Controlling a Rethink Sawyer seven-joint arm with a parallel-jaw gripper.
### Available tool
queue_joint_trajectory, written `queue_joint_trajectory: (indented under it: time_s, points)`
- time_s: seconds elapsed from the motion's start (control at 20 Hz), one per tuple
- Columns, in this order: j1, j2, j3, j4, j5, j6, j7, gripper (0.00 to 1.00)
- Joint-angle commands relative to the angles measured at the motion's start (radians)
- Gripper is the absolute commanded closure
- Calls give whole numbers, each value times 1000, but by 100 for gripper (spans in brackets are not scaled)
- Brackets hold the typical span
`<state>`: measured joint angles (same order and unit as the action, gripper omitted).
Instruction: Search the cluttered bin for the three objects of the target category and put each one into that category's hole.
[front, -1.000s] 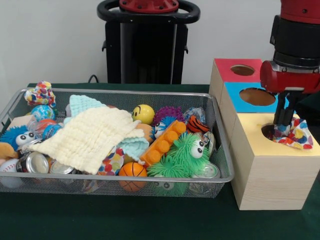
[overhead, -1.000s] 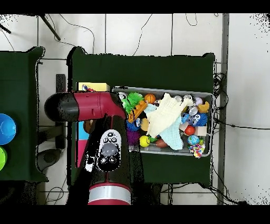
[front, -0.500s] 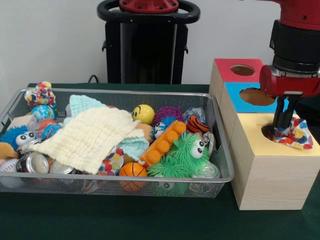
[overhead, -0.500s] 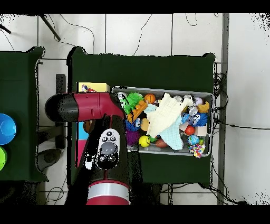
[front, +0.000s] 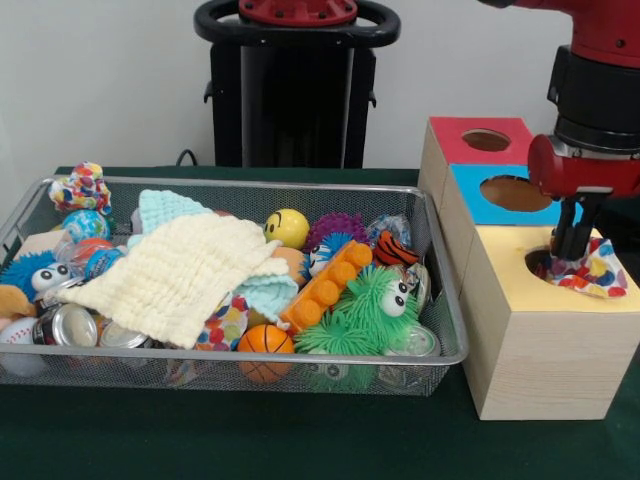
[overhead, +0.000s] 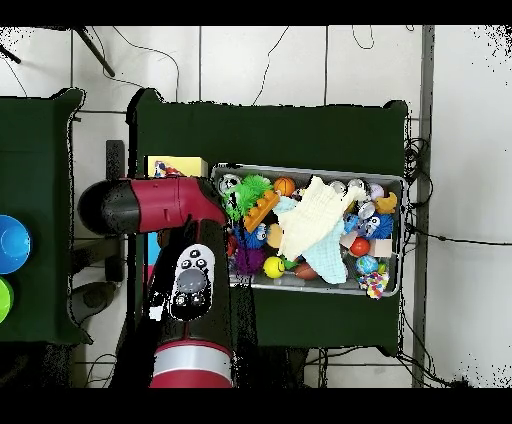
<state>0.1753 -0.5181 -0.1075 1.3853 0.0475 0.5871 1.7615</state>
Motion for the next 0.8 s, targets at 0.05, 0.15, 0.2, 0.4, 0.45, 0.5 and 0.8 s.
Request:
queue_joint_trajectory:
  time_s: [0.05, 0.15, 0.2, 0.4, 0.45, 0.5, 0.8]
  points:
    - [28, 54, 25, -1, 43, 155, 225, 100]
    - [32, 55, 18, -11, 44, 168, 224, 100]
    - [34, 54, 15, -14, 44, 174, 223, 100]
    - [36, 53, 10, -20, 42, 180, 211, 100]
    - [35, 51, 10, -17, 42, 176, 209, 100]
    - [35, 51, 8, -14, 42, 170, 209, 100]
    - [26, 51, 21, 3, 69, 138, 220, 100]
